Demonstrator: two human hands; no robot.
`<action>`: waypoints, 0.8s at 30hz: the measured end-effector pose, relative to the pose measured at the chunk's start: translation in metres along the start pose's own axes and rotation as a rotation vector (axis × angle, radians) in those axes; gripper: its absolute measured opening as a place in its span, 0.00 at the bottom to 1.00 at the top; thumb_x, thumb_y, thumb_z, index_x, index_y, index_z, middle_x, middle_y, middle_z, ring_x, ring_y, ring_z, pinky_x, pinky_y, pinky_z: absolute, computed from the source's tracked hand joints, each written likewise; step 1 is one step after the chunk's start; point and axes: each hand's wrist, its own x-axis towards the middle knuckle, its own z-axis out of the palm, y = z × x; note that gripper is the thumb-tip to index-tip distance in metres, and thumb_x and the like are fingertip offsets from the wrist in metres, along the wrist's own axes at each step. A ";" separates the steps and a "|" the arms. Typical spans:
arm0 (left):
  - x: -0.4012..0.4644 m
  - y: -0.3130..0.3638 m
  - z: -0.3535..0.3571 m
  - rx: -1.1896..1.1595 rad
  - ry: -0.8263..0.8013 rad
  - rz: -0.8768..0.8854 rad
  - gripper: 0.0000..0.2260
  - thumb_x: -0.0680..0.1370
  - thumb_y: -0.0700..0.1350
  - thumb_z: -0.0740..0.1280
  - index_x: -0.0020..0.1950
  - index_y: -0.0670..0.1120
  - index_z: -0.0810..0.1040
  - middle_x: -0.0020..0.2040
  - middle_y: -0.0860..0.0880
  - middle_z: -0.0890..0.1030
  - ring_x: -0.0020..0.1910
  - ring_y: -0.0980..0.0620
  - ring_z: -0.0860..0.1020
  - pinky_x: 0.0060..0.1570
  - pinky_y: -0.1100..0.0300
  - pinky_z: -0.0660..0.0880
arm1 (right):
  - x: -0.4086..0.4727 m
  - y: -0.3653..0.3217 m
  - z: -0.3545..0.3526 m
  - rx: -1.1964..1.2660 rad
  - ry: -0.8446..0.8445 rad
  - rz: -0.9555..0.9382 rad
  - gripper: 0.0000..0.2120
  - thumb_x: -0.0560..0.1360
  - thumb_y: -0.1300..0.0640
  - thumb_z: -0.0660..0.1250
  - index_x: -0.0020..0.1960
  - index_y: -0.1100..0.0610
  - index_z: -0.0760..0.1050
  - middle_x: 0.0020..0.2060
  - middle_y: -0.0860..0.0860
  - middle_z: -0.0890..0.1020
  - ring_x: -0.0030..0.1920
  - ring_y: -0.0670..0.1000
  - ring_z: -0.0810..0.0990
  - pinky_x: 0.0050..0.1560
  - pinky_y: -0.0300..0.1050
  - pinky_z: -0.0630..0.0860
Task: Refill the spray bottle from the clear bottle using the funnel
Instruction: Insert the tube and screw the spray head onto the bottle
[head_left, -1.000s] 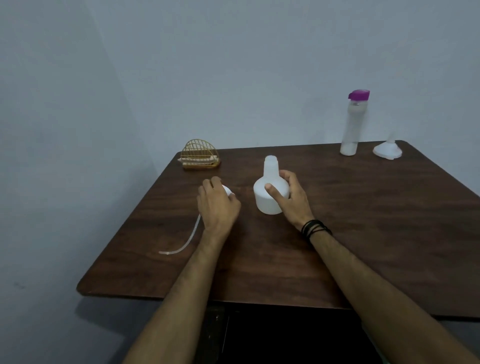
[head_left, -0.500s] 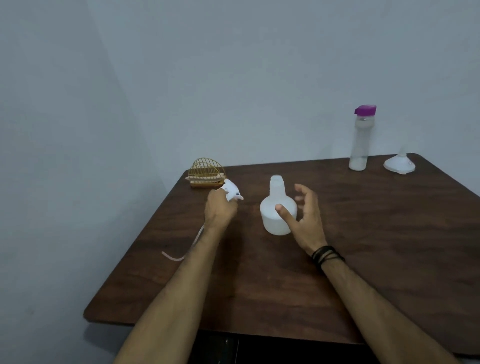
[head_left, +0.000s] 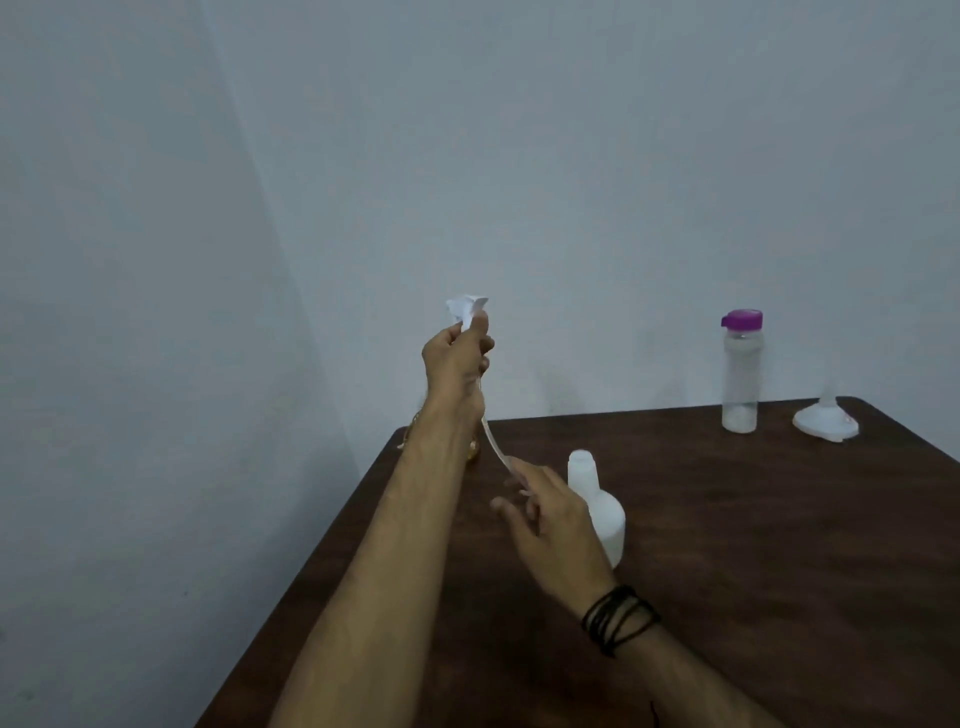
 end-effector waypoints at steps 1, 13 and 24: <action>-0.003 0.007 0.005 -0.068 -0.014 -0.012 0.08 0.76 0.44 0.75 0.51 0.43 0.81 0.38 0.51 0.79 0.35 0.56 0.74 0.30 0.65 0.69 | 0.005 -0.001 -0.004 0.006 0.048 -0.006 0.16 0.78 0.55 0.68 0.65 0.49 0.76 0.46 0.37 0.77 0.44 0.37 0.78 0.45 0.35 0.78; -0.014 0.031 0.034 -0.529 -0.141 -0.057 0.13 0.80 0.40 0.70 0.62 0.37 0.76 0.44 0.42 0.81 0.43 0.49 0.82 0.50 0.60 0.81 | 0.068 0.031 -0.080 0.160 0.300 0.170 0.07 0.80 0.53 0.66 0.53 0.54 0.82 0.41 0.44 0.86 0.40 0.43 0.83 0.47 0.44 0.82; -0.007 0.017 0.029 -0.493 -0.142 -0.035 0.05 0.80 0.39 0.70 0.53 0.38 0.78 0.44 0.41 0.80 0.45 0.48 0.82 0.53 0.60 0.81 | 0.064 0.054 -0.069 0.094 0.167 0.169 0.07 0.80 0.59 0.65 0.54 0.54 0.81 0.39 0.44 0.84 0.37 0.42 0.81 0.41 0.33 0.79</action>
